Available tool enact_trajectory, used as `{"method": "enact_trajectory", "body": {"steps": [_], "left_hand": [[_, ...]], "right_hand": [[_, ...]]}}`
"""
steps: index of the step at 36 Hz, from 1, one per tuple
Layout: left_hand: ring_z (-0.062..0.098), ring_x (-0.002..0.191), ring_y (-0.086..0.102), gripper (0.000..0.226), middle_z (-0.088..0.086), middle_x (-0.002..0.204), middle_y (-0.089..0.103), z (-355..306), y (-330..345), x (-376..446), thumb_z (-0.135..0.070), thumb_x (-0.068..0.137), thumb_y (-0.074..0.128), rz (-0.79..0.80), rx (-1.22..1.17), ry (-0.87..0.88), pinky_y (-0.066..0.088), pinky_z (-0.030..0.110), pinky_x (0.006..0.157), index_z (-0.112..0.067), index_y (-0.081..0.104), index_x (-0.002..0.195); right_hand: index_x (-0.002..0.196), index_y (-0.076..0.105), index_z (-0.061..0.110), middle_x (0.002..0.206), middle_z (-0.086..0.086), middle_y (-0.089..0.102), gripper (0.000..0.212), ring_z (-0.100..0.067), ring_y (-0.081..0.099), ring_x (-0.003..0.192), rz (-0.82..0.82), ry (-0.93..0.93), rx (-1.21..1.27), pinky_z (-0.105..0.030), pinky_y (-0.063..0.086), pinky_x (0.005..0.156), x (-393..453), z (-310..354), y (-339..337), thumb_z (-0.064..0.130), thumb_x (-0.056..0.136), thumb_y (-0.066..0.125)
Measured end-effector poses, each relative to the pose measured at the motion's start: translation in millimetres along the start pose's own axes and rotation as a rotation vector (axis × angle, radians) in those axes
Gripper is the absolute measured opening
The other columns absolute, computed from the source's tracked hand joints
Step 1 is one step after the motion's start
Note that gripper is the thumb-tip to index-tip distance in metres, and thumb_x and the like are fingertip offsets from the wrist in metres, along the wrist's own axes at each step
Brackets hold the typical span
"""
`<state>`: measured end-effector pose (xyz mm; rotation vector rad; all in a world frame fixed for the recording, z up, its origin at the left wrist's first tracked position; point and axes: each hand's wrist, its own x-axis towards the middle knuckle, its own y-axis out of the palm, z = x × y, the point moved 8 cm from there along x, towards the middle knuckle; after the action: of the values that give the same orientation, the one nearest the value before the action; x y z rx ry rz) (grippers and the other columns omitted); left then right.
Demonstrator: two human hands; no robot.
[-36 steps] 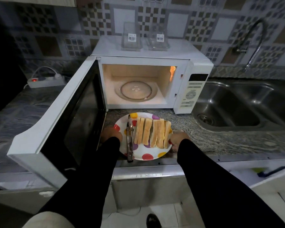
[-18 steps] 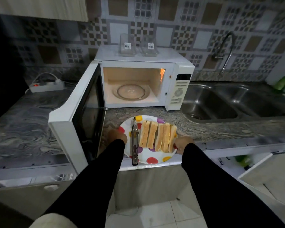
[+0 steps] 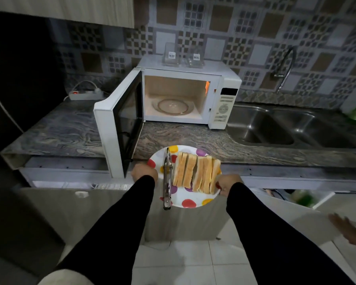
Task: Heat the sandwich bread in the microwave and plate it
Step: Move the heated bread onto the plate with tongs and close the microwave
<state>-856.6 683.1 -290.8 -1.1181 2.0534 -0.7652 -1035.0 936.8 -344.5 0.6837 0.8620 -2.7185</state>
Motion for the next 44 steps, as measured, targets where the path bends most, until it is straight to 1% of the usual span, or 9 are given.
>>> {"method": "enact_trajectory", "body": {"steps": [7, 12, 17, 22, 26, 30, 35, 39, 44], "left_hand": [[0.031, 0.117, 0.058, 0.029, 0.017, 0.119, 0.065, 56.2, -3.3, -40.6, -0.010, 0.092, 0.052, -0.009, -0.101, -0.076, 0.046, 0.033, 0.097, 0.000, 0.065, 0.117], [0.030, 0.116, 0.059, 0.031, 0.017, 0.119, 0.066, 95.9, -18.2, -62.0, -0.010, 0.093, 0.052, -0.014, -0.117, -0.119, 0.045, 0.031, 0.098, -0.001, 0.065, 0.119], [0.032, 0.120, 0.056, 0.033, 0.017, 0.124, 0.062, 128.8, -33.2, -74.2, -0.010, 0.095, 0.049, -0.004, -0.078, -0.127, 0.043, 0.034, 0.101, -0.003, 0.063, 0.123], [0.031, 0.121, 0.055, 0.034, 0.015, 0.126, 0.062, 157.2, -58.3, -79.0, -0.011, 0.095, 0.047, -0.006, -0.019, -0.101, 0.041, 0.033, 0.104, -0.005, 0.063, 0.124], [0.032, 0.120, 0.055, 0.035, 0.016, 0.126, 0.062, 187.1, -89.4, -80.8, -0.011, 0.094, 0.048, -0.020, -0.011, -0.099, 0.042, 0.033, 0.104, -0.004, 0.062, 0.124], [0.032, 0.119, 0.056, 0.033, 0.016, 0.124, 0.063, 221.6, -127.9, -81.0, -0.012, 0.096, 0.046, -0.032, -0.011, -0.097, 0.043, 0.034, 0.105, -0.004, 0.063, 0.124], [0.033, 0.117, 0.058, 0.033, 0.018, 0.122, 0.063, 264.6, -180.8, -71.7, -0.016, 0.098, 0.047, -0.084, -0.054, -0.130, 0.046, 0.034, 0.097, -0.001, 0.063, 0.122], [0.031, 0.117, 0.057, 0.035, 0.019, 0.125, 0.061, 294.9, -219.5, -63.4, -0.016, 0.097, 0.049, -0.124, -0.107, -0.166, 0.046, 0.032, 0.096, 0.001, 0.060, 0.125], [0.032, 0.116, 0.058, 0.038, 0.020, 0.124, 0.061, 320.5, -259.3, -44.7, -0.023, 0.097, 0.052, -0.155, -0.183, -0.180, 0.046, 0.033, 0.095, 0.002, 0.060, 0.125]], "right_hand": [[0.063, 0.059, -0.002, 0.061, -0.014, 0.062, 0.011, -0.032, 0.070, 0.075, 0.012, -0.003, 0.060, -0.051, 0.058, 0.078, -33.9, -40.0, 10.4, -0.010, 0.070, 0.057], [0.066, 0.059, 0.004, 0.077, -0.017, 0.061, 0.019, -0.027, 0.064, 0.076, 0.121, 0.012, 0.084, -0.049, 0.058, 0.081, -43.4, -71.3, 39.4, -0.011, 0.065, 0.049], [0.073, 0.062, 0.000, 0.066, -0.012, 0.060, 0.015, -0.028, 0.066, 0.079, 0.079, 0.010, 0.060, -0.044, 0.058, 0.082, -101.6, -76.7, 44.2, -0.013, 0.074, 0.055], [0.069, 0.060, 0.000, 0.071, -0.013, 0.062, 0.015, -0.029, 0.066, 0.078, 0.076, 0.028, 0.068, -0.043, 0.059, 0.081, -131.4, -84.6, 66.9, -0.012, 0.077, 0.056], [0.084, 0.066, -0.002, 0.076, -0.014, 0.063, 0.013, -0.029, 0.067, 0.081, 0.083, 0.007, 0.089, -0.044, 0.059, 0.081, -159.5, -83.8, 94.7, -0.010, 0.077, 0.057], [0.073, 0.063, -0.002, 0.070, -0.013, 0.062, 0.011, -0.027, 0.065, 0.077, 0.107, 0.033, 0.075, -0.041, 0.059, 0.081, -201.4, -82.1, 129.3, -0.007, 0.080, 0.057], [0.084, 0.070, -0.002, 0.080, -0.014, 0.071, 0.017, -0.026, 0.070, 0.074, 0.176, 0.013, 0.131, -0.039, 0.061, 0.073, -229.2, -71.6, 187.6, -0.001, 0.072, 0.058], [0.073, 0.066, -0.001, 0.069, -0.012, 0.064, 0.012, -0.024, 0.064, 0.065, 0.202, -0.012, 0.087, -0.031, 0.058, 0.063, -265.4, -54.6, 221.8, -0.005, 0.078, 0.056], [0.078, 0.066, 0.001, 0.087, -0.015, 0.071, 0.011, -0.027, 0.071, 0.080, 0.228, -0.043, 0.077, -0.041, 0.061, 0.076, -277.2, -33.9, 267.3, -0.006, 0.078, 0.058]]}}
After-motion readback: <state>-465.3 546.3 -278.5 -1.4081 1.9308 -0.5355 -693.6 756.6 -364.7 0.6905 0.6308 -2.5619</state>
